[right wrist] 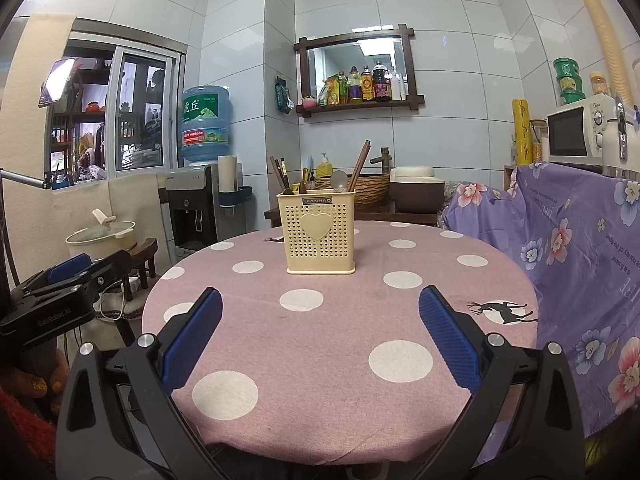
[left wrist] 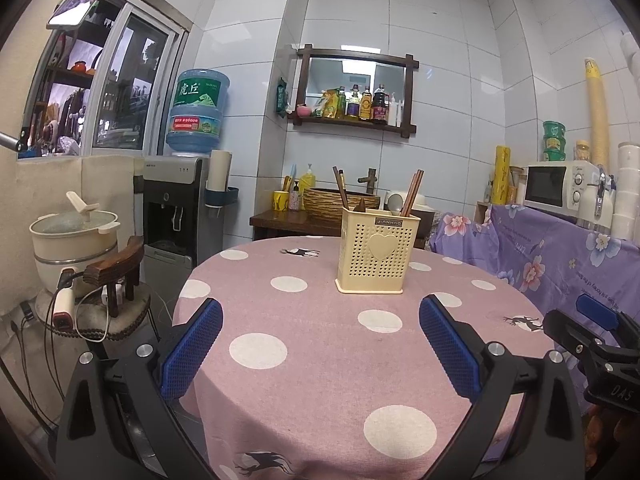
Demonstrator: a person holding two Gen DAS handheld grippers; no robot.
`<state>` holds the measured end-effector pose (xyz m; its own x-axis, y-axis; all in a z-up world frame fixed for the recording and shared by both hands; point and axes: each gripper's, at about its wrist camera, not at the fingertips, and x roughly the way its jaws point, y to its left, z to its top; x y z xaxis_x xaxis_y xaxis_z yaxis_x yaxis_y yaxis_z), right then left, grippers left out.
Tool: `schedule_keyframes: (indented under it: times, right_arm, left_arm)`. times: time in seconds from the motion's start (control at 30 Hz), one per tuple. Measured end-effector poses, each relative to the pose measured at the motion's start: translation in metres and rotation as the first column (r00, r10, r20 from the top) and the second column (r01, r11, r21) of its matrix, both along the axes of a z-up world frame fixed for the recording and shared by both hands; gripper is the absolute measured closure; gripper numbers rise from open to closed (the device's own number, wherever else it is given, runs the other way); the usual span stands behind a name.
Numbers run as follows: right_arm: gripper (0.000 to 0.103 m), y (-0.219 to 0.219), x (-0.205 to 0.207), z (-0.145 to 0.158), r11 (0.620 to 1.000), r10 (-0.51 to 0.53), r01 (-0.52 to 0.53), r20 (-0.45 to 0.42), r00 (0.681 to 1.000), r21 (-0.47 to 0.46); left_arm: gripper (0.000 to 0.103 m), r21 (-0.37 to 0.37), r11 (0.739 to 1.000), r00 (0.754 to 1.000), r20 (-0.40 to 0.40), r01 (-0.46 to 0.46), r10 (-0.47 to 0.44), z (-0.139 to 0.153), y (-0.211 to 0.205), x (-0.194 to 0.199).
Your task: Organize utensils
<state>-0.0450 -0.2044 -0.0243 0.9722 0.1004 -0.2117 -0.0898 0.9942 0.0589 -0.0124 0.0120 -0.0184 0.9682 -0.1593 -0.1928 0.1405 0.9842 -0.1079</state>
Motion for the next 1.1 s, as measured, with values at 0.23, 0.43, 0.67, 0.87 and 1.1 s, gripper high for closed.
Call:
schedule_keyframes:
  times: [0.23,0.43,0.67,0.87,1.1]
  right_arm:
    - [0.006,0.0028,0.0002,-0.0029,1.000,-0.002,0.002,-0.006,1.000,0.005]
    - [0.006,0.0025,-0.0001,-0.0031,1.000,-0.004,0.004,-0.004,1.000,0.004]
    - [0.006,0.0038,0.0010,-0.0047,1.000,-0.005,0.005,-0.010,1.000,0.009]
    - [0.006,0.0047,0.0002,-0.0057,1.000,-0.006,0.006,-0.012,1.000,0.010]
    - [0.006,0.0042,0.0009,-0.0051,1.000,-0.005,0.005,-0.013,1.000,0.010]
  left_arm:
    - [0.005,0.030,0.999,1.000,0.004,-0.015,0.015,0.0040,-0.0033,-0.0019]
    - [0.005,0.021,1.000,0.999,-0.032,-0.020,0.021,0.0034,-0.0020,0.0033]
    - [0.005,0.036,0.999,0.999,-0.027,-0.030,0.031,0.0046,-0.0043,0.0013]
    - [0.005,0.037,0.999,0.999,-0.038,-0.030,0.032,0.0042,-0.0046,0.0030]
    - [0.005,0.036,0.999,0.999,-0.042,-0.028,0.030,0.0046,-0.0046,0.0031]
